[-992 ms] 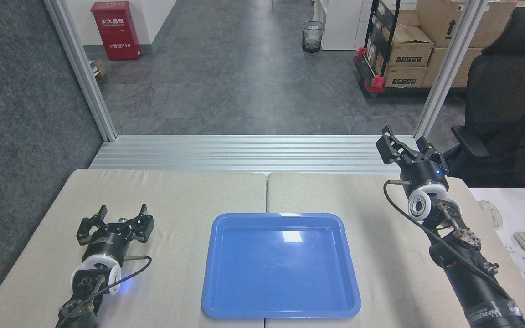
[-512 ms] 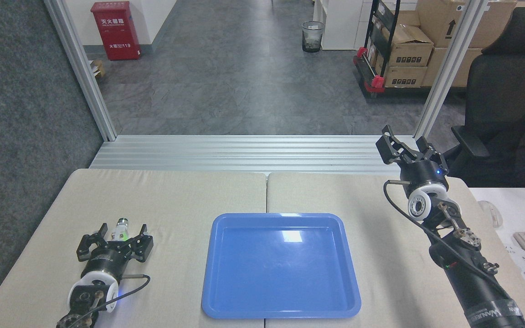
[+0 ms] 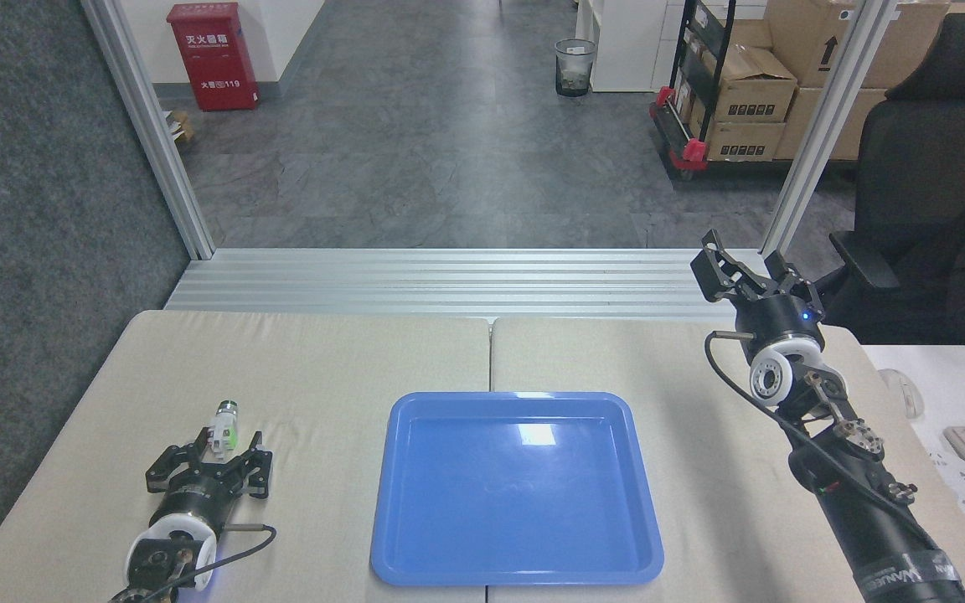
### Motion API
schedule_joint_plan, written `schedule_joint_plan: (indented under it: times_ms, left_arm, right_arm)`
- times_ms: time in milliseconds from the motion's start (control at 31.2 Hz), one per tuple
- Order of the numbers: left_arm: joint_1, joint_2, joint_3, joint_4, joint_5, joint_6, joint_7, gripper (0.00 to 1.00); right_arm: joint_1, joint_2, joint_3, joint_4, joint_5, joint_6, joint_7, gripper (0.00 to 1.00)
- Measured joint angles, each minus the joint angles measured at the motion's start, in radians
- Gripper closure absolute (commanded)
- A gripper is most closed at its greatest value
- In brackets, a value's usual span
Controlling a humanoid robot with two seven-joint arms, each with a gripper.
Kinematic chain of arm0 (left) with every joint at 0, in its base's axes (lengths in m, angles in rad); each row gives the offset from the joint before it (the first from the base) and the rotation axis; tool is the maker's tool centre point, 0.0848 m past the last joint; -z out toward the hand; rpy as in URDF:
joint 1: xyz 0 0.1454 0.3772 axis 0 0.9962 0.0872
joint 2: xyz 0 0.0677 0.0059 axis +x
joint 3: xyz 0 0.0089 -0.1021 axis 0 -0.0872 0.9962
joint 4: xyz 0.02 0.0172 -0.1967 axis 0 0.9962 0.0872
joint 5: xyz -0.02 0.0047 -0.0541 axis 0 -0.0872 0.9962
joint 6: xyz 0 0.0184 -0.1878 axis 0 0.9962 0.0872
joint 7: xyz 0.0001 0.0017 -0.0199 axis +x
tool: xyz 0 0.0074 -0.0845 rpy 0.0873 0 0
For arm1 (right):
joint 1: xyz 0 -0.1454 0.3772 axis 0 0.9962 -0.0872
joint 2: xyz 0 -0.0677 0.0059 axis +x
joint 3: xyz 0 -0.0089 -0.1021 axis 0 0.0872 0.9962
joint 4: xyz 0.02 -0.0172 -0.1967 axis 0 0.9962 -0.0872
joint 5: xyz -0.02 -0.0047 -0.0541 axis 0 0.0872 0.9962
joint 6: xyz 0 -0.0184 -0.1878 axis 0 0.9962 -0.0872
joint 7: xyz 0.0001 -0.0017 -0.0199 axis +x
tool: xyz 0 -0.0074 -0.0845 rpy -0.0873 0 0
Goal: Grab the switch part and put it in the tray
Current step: 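Close the left gripper on the white switch part, then carry the switch part with the left gripper over the blue tray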
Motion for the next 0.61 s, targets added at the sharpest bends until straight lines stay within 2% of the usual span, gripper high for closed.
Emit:
schedule_joint_plan:
  times_ms: [160,224,288,608]
  left_arm:
    - [0.0,0.002,-0.005,0.014,-0.003,-0.001,-0.005,0.81]
    - [0.0,0.003,-0.007,0.017,-0.003,-0.004,-0.006,0.94]
    - [-0.001,0.005,-0.008,0.017,-0.003,-0.009,-0.006,1.0]
    - [-0.035,0.016,-0.004,-0.076,0.01,-0.087,-0.048,1.0]
  right_arm:
    - [0.0,0.0,0.0,0.0,0.0,0.0,0.0,0.01]
    - [0.0,0.0,0.0,0.0,0.0,0.0,0.0,0.01]
    - [0.0,0.0,0.0,0.0,0.0,0.0,0.0,0.01]
    - [0.0,0.0,0.0,0.0,0.0,0.0,0.0,0.01]
